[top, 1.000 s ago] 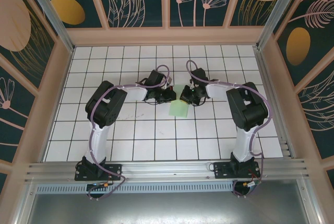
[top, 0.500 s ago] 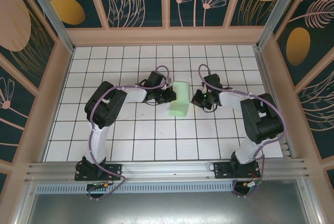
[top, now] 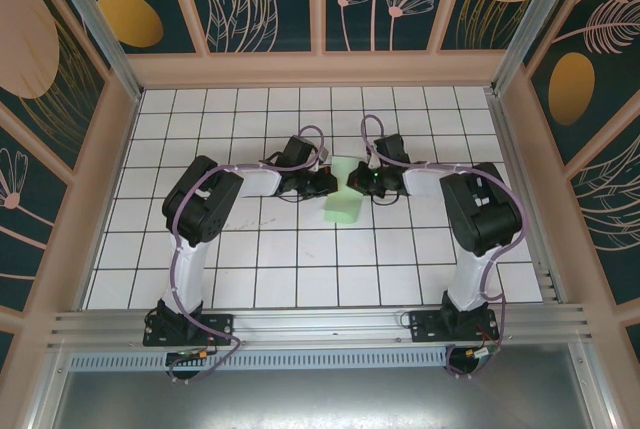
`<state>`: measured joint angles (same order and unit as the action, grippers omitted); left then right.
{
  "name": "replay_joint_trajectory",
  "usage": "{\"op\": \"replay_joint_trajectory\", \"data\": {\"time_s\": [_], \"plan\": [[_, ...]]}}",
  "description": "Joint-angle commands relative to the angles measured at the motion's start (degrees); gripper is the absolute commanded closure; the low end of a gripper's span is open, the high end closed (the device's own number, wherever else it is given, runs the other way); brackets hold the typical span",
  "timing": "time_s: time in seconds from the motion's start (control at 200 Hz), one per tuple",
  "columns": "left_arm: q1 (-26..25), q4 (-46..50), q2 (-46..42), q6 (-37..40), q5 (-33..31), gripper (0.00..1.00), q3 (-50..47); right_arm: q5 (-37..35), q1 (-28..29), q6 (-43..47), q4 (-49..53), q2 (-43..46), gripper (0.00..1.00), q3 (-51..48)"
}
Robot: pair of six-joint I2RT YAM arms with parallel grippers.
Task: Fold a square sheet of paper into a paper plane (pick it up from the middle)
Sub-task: First fold in half a square sheet of paper at the center of the table.
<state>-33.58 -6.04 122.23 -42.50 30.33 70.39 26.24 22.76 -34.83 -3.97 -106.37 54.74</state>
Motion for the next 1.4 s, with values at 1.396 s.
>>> {"op": "replay_joint_trajectory", "data": {"time_s": [1.396], "plan": [[-0.07, 13.36, 5.47, -0.68, -8.45, 1.0, -7.47, -3.78, -7.93, -1.36, -7.5, 2.43, 1.0, -0.37]]}}
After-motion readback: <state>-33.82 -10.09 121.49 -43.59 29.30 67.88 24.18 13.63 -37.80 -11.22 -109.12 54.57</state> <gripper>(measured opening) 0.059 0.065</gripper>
